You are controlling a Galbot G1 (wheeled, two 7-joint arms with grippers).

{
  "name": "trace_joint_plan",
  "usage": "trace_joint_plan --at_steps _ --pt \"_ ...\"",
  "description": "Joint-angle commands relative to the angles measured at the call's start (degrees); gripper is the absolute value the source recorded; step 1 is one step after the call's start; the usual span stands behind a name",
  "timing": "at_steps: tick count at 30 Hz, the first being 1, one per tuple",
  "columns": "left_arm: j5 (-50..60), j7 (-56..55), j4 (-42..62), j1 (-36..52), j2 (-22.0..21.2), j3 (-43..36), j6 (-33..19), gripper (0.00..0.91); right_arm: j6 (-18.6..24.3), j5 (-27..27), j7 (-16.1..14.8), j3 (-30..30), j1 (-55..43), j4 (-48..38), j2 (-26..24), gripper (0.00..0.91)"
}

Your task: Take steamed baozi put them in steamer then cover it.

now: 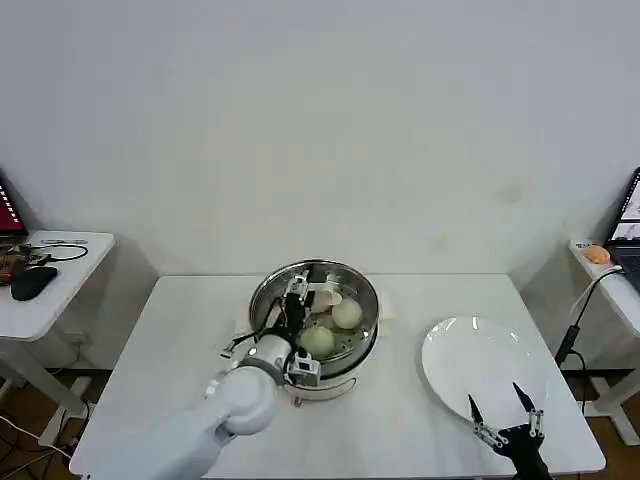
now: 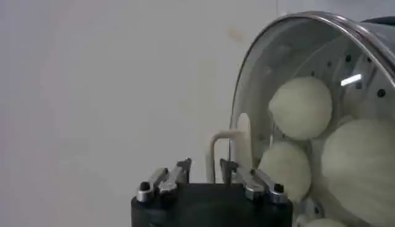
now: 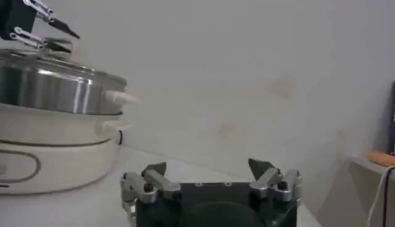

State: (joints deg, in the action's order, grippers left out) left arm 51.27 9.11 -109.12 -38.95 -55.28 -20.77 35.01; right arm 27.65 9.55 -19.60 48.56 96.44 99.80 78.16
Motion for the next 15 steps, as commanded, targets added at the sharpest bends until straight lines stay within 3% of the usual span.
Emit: trace_joint_plan --at_steps 1,9,11,12,15 --pt "0.1 -0.1 -1.6 -0.9 0.9 1.0 0.0 0.907 0.0 -0.1 0.0 -0.1 0.0 -0.1 0.0 0.907" --pt "-0.5 -1.5 -1.8 -0.7 0.1 1.5 -0.2 0.907 0.3 -0.3 -0.1 -0.1 0.1 -0.2 0.2 0.907" --pt "-0.7 -1.6 -1.6 -0.3 -0.3 1.2 -0.2 0.836 0.3 -0.4 -0.1 -0.2 0.1 -0.3 0.2 0.907" --pt "-0.9 -1.8 -1.4 0.0 -0.4 1.0 -0.3 0.725 0.3 -0.4 -0.1 -0.1 0.1 -0.3 0.3 0.907" --pt "-0.8 -1.5 -0.9 0.7 -0.9 0.4 -0.3 0.554 0.5 -0.5 -0.1 -0.1 0.1 -0.4 0.4 0.907"
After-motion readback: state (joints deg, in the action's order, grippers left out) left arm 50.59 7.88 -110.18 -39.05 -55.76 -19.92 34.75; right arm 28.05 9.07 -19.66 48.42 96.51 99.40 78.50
